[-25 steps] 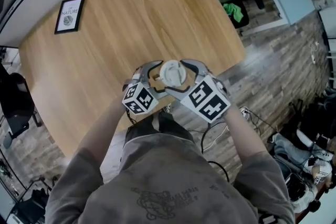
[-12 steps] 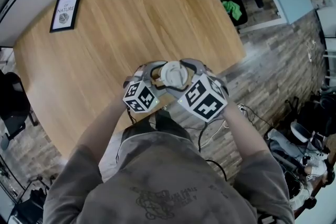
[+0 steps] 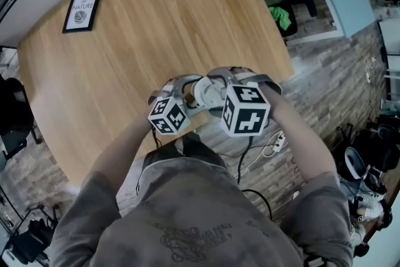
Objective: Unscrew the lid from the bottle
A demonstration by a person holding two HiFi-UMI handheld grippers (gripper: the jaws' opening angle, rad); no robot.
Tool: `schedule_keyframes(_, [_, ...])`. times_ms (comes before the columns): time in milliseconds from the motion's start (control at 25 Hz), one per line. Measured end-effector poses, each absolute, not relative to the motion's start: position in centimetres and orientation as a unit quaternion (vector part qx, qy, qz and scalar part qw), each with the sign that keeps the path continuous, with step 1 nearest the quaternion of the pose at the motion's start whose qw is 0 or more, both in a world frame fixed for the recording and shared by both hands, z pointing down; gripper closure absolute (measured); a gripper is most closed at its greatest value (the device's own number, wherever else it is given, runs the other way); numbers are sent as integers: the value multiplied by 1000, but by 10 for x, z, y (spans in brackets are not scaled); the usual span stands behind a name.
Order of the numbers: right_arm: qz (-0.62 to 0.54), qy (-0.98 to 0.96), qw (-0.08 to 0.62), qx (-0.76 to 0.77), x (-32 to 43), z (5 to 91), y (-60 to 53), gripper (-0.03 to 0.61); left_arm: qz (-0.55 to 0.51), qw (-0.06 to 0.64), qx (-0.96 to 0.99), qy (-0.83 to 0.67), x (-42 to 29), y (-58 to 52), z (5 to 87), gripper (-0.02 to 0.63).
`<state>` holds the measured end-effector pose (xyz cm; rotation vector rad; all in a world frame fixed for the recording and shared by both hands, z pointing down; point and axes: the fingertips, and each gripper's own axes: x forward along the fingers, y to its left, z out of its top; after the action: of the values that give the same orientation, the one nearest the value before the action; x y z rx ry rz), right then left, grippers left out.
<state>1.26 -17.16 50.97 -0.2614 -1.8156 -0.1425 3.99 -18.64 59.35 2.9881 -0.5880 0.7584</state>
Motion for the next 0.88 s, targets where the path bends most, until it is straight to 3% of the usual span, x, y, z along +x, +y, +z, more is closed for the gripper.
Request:
schedule_keyframes(240, [-179, -716, 632, -237, 23, 514, -171, 195, 246, 3, 952, -183, 43, -188, 592, 249])
schedule_keyframes(360, [-176, -714, 637, -231, 21, 516, -173, 195, 246, 4, 952, -183, 41, -189, 593, 249])
schedule_keyframes(560, [-51, -802, 582, -125, 16, 499, -174, 195, 251, 6, 950, -187, 40, -188, 594, 249])
schedule_keyframes(880, [172, -851, 454, 200, 17, 486, -198, 195, 256, 21, 944, -205, 36, -188, 595, 249])
